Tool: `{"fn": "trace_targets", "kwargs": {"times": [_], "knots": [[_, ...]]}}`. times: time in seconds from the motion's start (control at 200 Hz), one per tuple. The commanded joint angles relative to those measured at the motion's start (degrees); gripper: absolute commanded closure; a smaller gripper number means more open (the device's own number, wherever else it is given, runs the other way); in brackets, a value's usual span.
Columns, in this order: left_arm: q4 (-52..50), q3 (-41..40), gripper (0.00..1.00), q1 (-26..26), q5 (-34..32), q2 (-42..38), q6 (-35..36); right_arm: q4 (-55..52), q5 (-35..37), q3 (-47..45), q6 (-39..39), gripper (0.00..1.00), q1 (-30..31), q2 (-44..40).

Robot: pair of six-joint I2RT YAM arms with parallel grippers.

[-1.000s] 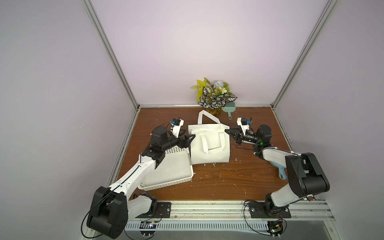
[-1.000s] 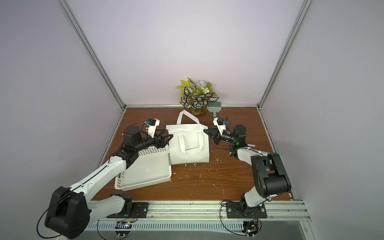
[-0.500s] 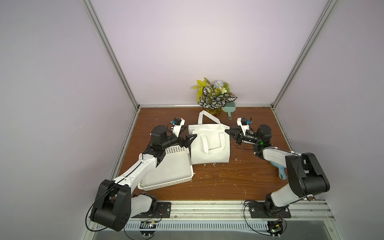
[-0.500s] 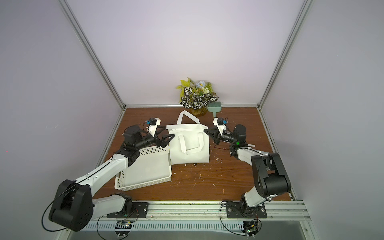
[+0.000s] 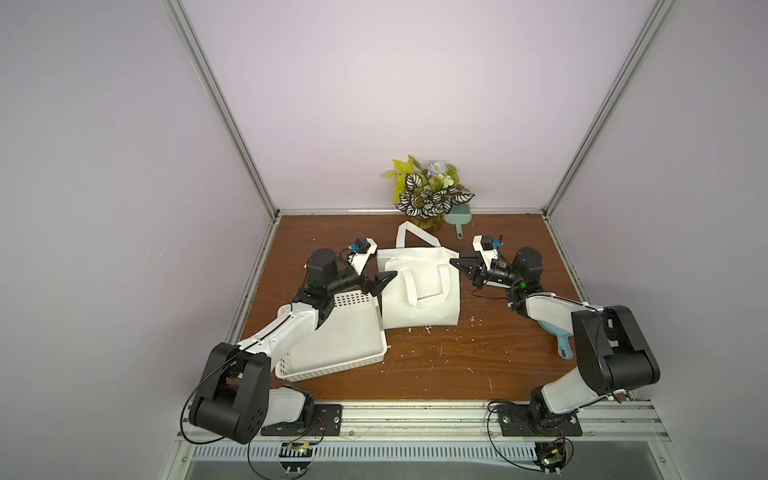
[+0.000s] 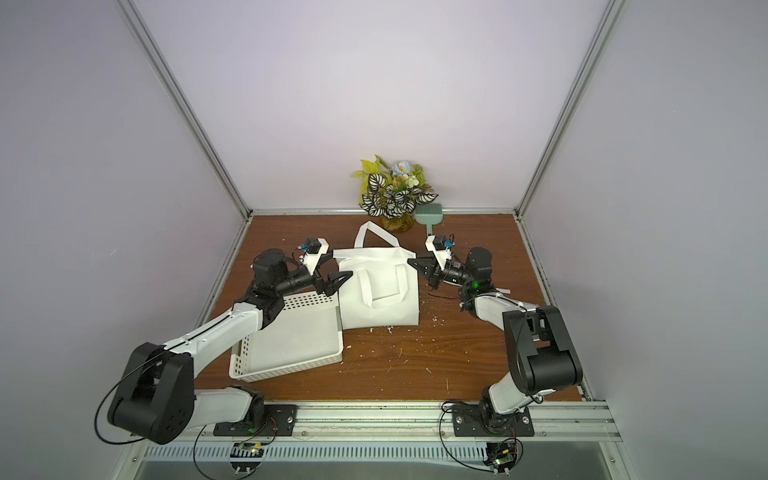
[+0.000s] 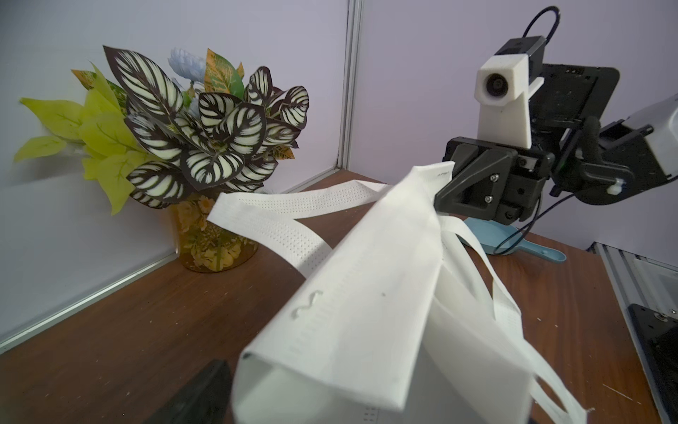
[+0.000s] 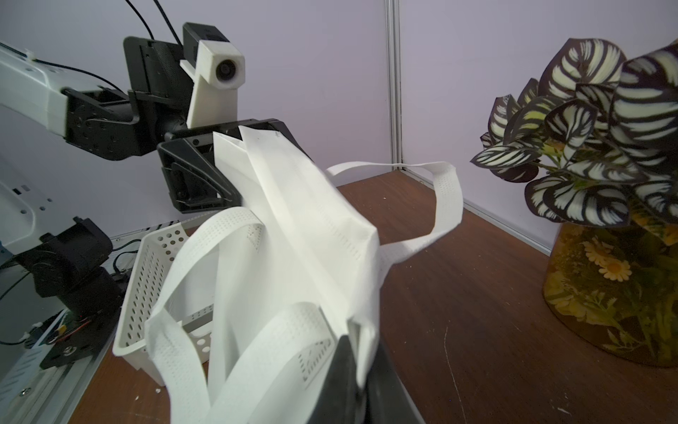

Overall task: Place the ice pack in the delivery bag
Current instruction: Seal the delivery bag at the center of the board.

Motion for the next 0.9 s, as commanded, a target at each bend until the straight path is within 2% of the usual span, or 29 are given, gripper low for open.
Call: {"fn": "trace_targets", "kwargs": {"times": [0.0, 0.12, 0.205, 0.27, 0.46, 0.56, 0.621, 0.671, 0.756, 0.841, 0.896], "knots": [[1.88, 2.42, 0.19, 0.73, 2.66, 0.96, -0.51, -0.87, -1.17, 1.61, -1.36, 0.89, 0.35, -1.87], [2.47, 2.14, 0.26, 0.67, 3.06, 1.3, -2.21, -1.19, -1.14, 1.63, -1.63, 0.89, 0.5, -2.13], [3.9, 1.77, 0.48, 0.76, 3.83, 1.38, -3.78, -1.29, -1.01, 1.7, -1.8, 0.89, 0.47, -2.13], [4.34, 1.45, 0.57, 0.83, 3.53, 1.34, -4.67, -1.27, -0.99, 1.7, -1.8, 0.89, 0.49, -2.13], [7.87, -0.44, 0.61, 0.83, 3.49, 0.86, -7.6, -1.28, -0.87, 1.5, -1.98, 0.89, 0.45, -2.39], [10.49, -1.2, 0.74, 0.83, 4.66, 1.33, -9.61, -1.4, -0.88, 1.69, -1.98, 0.89, 0.47, -2.56], [11.14, -1.21, 0.76, 0.83, 5.3, 1.78, -10.28, -1.74, -0.95, 1.73, -2.11, 0.88, 0.44, -2.65], [11.71, -1.14, 0.83, 0.83, 5.83, 2.15, -10.81, -2.03, -1.09, 1.87, -2.33, 0.87, 0.46, -2.79], [12.38, -1.14, 0.82, 0.81, 6.16, 2.69, -11.39, -2.07, -1.14, 1.87, -2.33, 0.86, 0.51, -2.83], [12.78, -0.95, 0.89, 0.83, 6.86, 3.05, -11.71, -2.16, -1.2, 1.72, -2.26, 0.77, 0.52, -3.01], [12.76, -0.88, 0.9, 0.82, 6.97, 3.06, -11.65, -2.16, -1.31, 1.86, -2.16, 0.73, 0.36, -3.26]]}}
